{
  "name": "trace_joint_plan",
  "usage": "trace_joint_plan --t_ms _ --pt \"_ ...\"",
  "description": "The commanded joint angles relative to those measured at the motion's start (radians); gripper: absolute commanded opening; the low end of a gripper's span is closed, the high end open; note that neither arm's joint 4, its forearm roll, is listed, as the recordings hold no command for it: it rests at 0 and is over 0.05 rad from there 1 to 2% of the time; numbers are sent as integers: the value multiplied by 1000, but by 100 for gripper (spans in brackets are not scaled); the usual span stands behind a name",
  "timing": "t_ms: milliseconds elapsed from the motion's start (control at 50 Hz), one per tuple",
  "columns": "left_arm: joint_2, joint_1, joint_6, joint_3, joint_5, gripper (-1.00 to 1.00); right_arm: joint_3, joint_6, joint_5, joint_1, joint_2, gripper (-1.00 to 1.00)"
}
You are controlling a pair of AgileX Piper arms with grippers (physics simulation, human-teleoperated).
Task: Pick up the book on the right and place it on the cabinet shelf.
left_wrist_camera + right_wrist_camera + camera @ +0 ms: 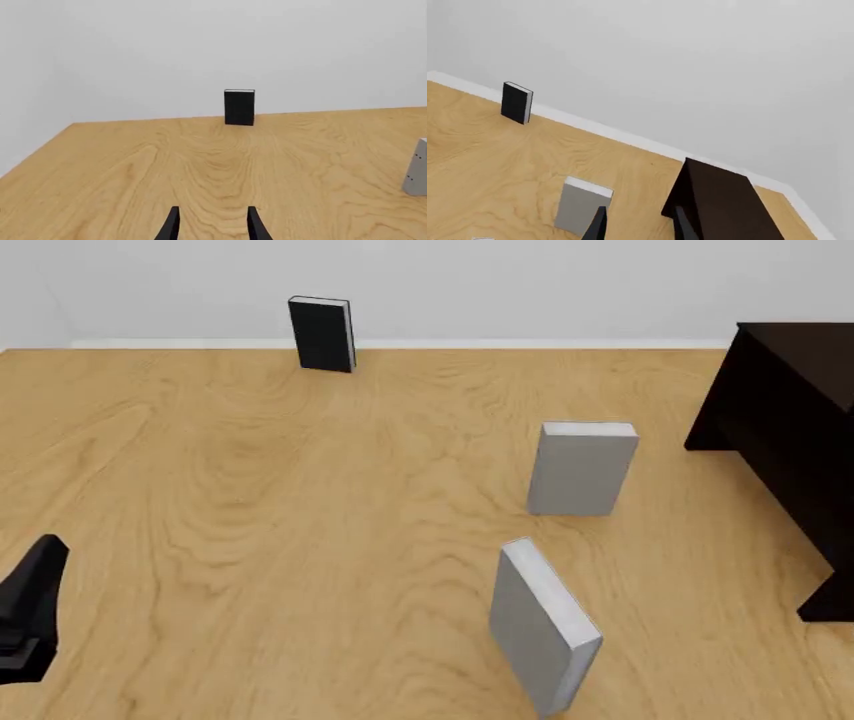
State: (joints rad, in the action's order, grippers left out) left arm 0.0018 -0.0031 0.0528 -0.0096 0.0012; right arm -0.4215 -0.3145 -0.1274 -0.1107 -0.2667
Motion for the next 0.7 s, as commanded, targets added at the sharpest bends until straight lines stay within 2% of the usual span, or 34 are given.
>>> trace_joint_plan --t_ms 20,140,300,400,540,600,700 --pt "-2 9 11 -5 1 100 -198 -154 -38 -59 -167 100" --pt "-2 5 16 -1 3 100 -289 -227 -75 -77 -246 100" --pt "-2 2 17 2 8 100 -412 -356 -133 -116 -362 100" --pt "-2 -4 24 4 12 100 -504 -440 -184 -144 -447 100" --pt "-2 -4 22 1 14 100 -613 -522 -261 -166 -541 100" --pt "-2 -12 20 0 13 100 -649 -581 -296 -177 -581 100" --pt "-2 -23 14 2 13 100 -706 -631 -336 -186 -639 100"
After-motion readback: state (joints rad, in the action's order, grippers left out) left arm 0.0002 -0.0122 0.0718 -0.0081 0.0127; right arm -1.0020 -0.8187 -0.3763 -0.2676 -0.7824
